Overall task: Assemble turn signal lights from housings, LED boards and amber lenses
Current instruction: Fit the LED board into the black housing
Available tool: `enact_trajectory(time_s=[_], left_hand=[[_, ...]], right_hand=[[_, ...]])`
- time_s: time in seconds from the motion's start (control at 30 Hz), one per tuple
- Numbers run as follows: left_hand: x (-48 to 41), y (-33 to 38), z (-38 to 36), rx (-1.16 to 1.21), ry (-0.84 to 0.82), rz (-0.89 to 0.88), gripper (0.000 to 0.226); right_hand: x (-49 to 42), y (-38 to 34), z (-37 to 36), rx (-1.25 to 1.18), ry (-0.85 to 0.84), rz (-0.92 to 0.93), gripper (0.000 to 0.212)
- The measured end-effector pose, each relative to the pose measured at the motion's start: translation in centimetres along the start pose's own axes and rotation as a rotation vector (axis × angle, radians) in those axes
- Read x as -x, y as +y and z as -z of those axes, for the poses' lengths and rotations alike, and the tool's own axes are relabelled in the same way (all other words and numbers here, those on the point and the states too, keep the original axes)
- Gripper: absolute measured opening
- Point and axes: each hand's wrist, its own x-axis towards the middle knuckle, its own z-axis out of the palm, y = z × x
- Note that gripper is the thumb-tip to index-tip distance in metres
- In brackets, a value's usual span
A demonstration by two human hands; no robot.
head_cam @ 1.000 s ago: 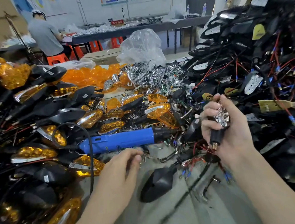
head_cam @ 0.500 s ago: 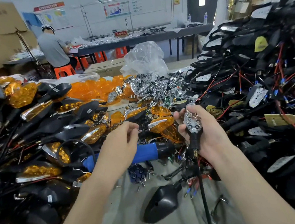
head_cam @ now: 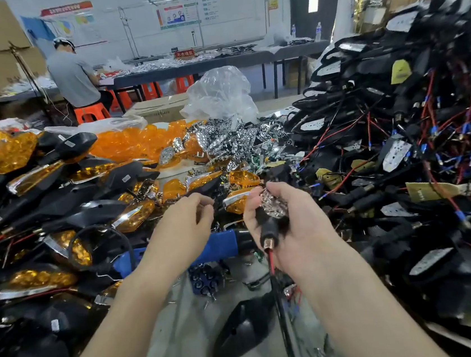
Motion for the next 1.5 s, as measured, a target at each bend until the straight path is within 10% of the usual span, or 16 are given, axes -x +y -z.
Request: enact_trajectory(time_s=[0.4, 0.6, 0.77, 0.97, 1.23, 1.5], left_hand=[[2.8, 2.7, 1.7, 0.361, -0.074, -0.063, 0.017], [7.6, 7.3, 2.6, 1.063, -0.863, 0.311, 0.046], [7.9, 7.2, 4.9, 0.922, -0.901, 0.143, 0.032], [6.0, 5.1, 4.0, 0.004, -0.623, -0.16, 0.025], [0.7, 1.0, 2.2, -0.104, -0.115, -0.036, 0.023], [-5.2, 0.4, -0.7, -0.492, -0.433, 0.02, 0.076]], right_hand=[[7.4, 0.1, -2.8, 0.171, -0.044, -0.086, 0.008], [2.9, -1.2, 0.4, -0.026, 0.008, 0.22, 0.017], [0.5, -3.6, 1.7, 0.046, 0.074, 0.498, 0.012], [-1.0, -4.2, 3.8, 0.282, 0.04, 0.588, 0.008], [-2.6, -4.3, 5.2, 0.376, -0.108, 0.547, 0.006], [-3.1, -4.6, 5.9, 0.411, -0.131, 0.521, 0.006]])
